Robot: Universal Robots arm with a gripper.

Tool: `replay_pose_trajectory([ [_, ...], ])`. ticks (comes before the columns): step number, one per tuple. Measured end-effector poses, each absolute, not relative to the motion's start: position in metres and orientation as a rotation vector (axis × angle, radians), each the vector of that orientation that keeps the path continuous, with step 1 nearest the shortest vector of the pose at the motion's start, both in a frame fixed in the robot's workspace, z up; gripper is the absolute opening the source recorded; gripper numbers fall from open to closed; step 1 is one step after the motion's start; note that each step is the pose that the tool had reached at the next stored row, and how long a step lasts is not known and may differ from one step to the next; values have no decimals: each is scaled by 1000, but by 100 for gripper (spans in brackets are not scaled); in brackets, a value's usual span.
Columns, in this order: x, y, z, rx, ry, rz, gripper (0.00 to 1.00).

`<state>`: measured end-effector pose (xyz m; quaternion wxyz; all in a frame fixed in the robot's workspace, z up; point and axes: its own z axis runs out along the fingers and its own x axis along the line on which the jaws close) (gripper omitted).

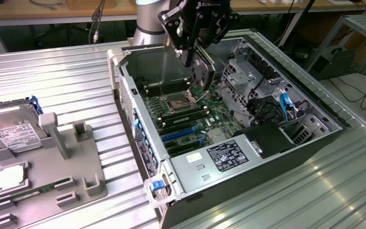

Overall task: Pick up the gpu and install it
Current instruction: 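Pick up the gpu and move the gpu toward the slot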

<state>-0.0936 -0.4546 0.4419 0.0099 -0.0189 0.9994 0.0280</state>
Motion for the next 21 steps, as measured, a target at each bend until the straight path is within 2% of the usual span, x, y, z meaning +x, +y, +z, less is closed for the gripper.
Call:
replay_pose_trajectory([
  [21, -47, -454, 441, -59, 3120, 88, 28],
])
